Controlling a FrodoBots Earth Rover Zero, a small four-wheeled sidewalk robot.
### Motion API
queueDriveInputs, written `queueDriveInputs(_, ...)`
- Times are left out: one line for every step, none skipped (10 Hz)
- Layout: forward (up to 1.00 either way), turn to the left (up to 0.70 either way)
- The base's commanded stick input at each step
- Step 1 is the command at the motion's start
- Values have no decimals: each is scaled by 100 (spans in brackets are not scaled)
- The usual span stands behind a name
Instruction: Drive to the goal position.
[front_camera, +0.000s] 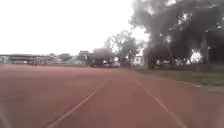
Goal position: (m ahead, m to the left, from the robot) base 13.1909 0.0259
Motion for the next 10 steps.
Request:
queueDriveInputs(70, 0)
queueDriveInputs(70, 0)
queueDriveInputs(70, 0)
queueDriveInputs(70, 0)
queueDriveInputs(70, 12)
queueDriveInputs(70, 28)
queueDriveInputs(70, 35)
queueDriveInputs(70, 35)
queueDriveInputs(70, 35)
queueDriveInputs(70, 23)
